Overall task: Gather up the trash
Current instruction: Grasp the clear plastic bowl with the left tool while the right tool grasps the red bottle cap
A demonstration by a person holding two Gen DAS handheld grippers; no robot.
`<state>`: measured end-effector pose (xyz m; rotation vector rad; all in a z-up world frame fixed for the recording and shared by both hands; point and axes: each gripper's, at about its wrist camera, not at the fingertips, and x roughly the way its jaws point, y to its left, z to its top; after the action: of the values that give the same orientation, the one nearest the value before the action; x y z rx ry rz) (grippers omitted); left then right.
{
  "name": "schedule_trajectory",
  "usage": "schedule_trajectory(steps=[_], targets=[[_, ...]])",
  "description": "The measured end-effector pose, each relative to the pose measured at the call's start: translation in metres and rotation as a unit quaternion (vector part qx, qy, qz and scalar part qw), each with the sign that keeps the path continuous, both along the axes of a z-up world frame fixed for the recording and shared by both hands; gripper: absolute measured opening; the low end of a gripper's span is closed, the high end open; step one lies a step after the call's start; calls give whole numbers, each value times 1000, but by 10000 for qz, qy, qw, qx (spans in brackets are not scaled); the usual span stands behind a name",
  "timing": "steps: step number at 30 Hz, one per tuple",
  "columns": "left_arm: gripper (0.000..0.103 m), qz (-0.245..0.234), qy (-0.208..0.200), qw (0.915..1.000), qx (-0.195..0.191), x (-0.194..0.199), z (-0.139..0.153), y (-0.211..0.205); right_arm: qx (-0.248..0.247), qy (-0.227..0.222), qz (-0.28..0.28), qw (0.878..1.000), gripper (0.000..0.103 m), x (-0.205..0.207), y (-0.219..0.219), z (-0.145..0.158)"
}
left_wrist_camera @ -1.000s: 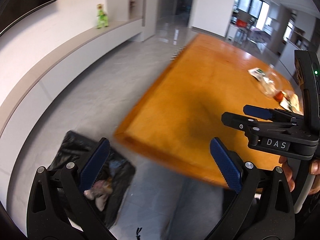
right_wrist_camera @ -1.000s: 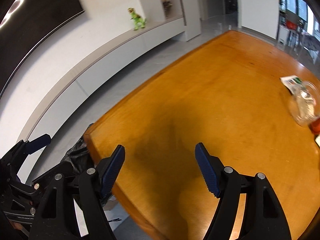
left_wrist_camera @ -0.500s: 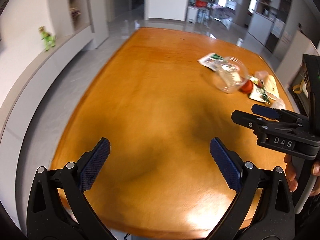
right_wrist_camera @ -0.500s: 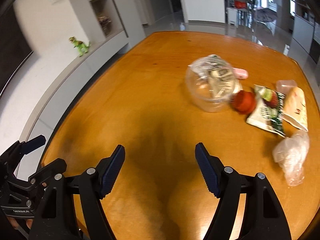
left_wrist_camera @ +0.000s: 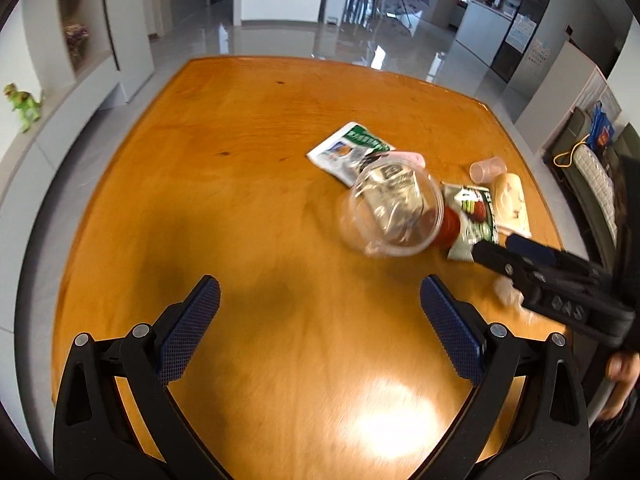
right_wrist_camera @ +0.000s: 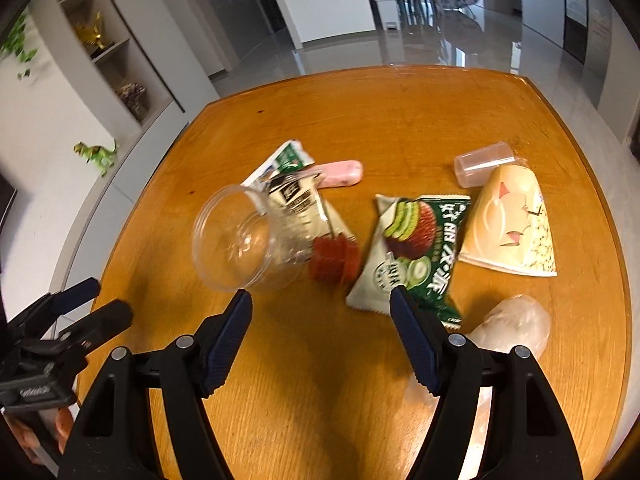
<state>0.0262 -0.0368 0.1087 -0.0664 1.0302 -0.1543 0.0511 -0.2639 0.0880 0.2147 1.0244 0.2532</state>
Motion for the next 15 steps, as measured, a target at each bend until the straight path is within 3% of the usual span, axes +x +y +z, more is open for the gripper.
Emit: schedule_trajectory(steps=[3,6,8,10,15], targets=[[97,46,237,9997,-9,32,-15,-10,59,66,-114,9999,73,5,-8,-3],[89,89,436,9990,-28,54,-30,-14,35,124,-156,9998,73,10,-14,-7],[76,82,664,9977,-120,69,-42,-18,25,165,-194,9997,73,13,-17,-10],[50,39,792,9967,-167,76,-50,-22,20,192,-213,9996,73,17,-17,-11],[16,13,791,9966,-212,79,-59,-22,-10,310,-52,9995,61,34,-7,-14]])
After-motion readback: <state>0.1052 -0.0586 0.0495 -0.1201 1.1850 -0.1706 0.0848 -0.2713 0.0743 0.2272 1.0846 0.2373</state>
